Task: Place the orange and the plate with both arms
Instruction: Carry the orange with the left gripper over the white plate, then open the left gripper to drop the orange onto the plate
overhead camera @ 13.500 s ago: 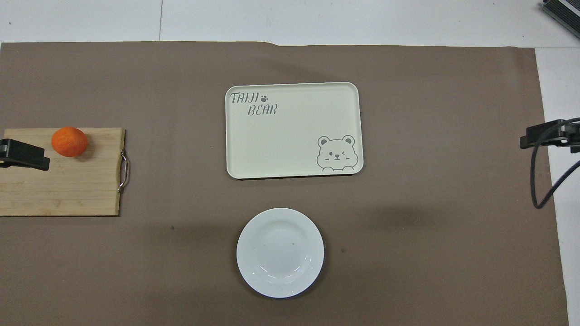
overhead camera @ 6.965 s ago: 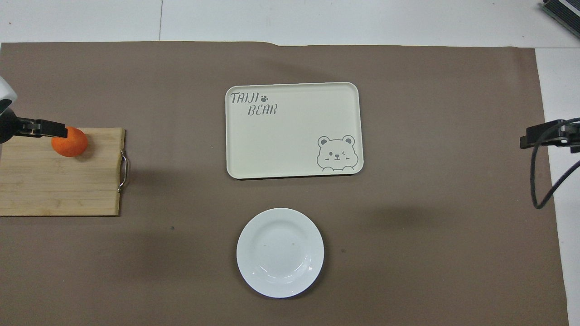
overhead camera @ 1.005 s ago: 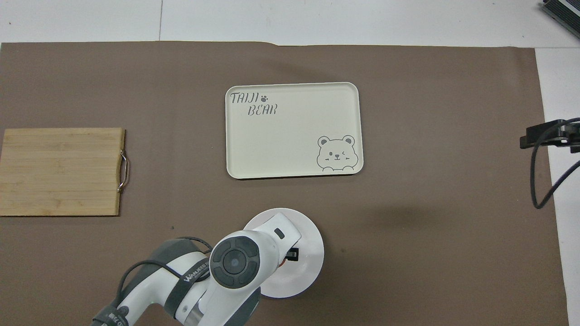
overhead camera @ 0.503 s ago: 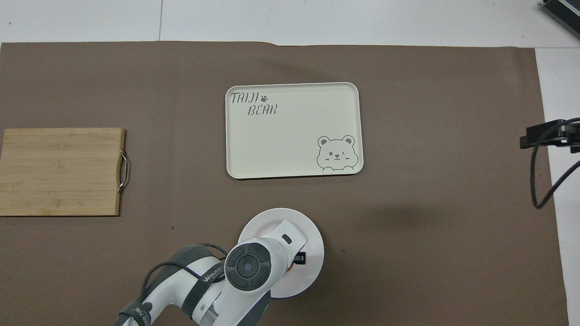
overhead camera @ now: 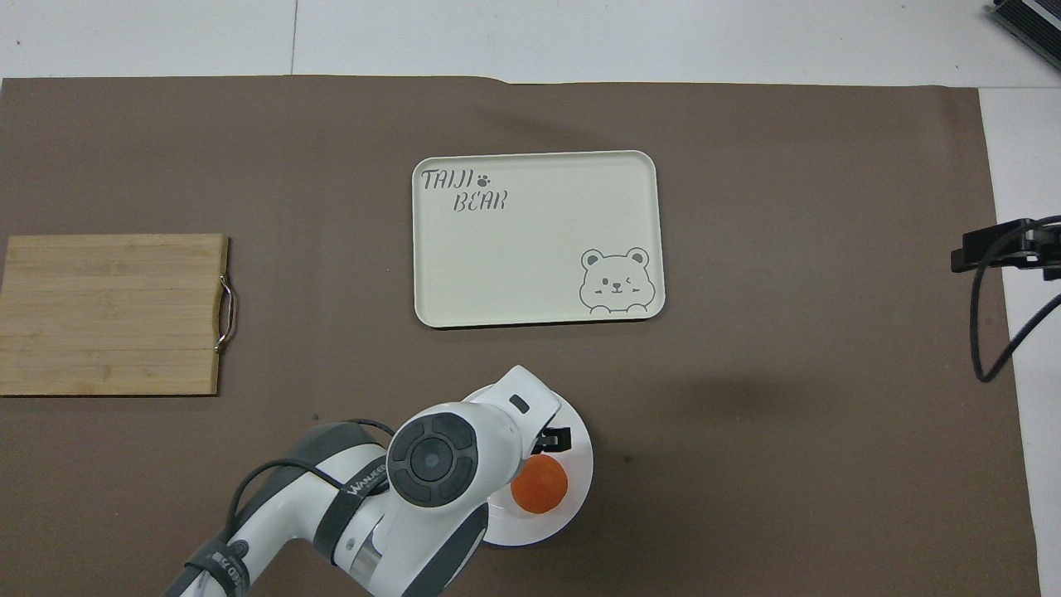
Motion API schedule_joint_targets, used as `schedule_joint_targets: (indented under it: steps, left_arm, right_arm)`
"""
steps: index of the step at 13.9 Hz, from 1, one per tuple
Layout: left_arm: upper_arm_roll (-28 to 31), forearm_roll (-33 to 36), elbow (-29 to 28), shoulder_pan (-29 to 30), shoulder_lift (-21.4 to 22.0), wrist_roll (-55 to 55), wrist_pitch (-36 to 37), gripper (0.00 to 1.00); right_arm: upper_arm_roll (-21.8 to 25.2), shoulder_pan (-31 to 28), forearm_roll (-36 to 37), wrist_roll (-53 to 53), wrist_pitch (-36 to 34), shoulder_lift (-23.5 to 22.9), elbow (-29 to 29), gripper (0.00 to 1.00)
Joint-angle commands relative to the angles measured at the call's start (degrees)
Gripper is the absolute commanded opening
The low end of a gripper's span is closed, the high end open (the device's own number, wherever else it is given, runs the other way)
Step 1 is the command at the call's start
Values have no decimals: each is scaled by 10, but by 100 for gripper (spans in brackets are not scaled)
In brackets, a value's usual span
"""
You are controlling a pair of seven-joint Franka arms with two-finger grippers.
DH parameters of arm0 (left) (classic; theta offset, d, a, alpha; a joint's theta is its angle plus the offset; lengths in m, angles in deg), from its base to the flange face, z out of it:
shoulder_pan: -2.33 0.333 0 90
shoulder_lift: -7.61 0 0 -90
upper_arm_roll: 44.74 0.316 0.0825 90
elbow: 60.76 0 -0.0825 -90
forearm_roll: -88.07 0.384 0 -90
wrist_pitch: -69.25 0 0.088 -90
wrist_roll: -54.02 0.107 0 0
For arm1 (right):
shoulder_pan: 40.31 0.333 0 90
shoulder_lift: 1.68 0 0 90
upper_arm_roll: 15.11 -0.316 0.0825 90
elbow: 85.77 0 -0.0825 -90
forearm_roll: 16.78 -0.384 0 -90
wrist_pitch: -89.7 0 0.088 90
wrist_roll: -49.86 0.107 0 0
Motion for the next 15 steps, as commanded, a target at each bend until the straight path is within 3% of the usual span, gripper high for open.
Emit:
schedule_joint_targets:
  steps: [1,4,8,11,15]
  left_arm:
    - [-2,57,52,63,5,9,37,100]
    - [-1,95,108,156,6,106,56,100]
    - [-1,99,207,264,-1,273,158,100]
    - [-1,100,278,315,-1,322,246,100]
    - [-1,129,358,379,6,397,351,100]
  right_arm:
    - [-7,-6,2,12,-4,3,3,100]
    - [-7,-6,2,12,-4,4,3,100]
    - [-4,-7,5,5,-55,6,2,100]
    - [-15,-3,7,12,-49,8,4,100]
    - [-30,68,1,83,3,55,87,100]
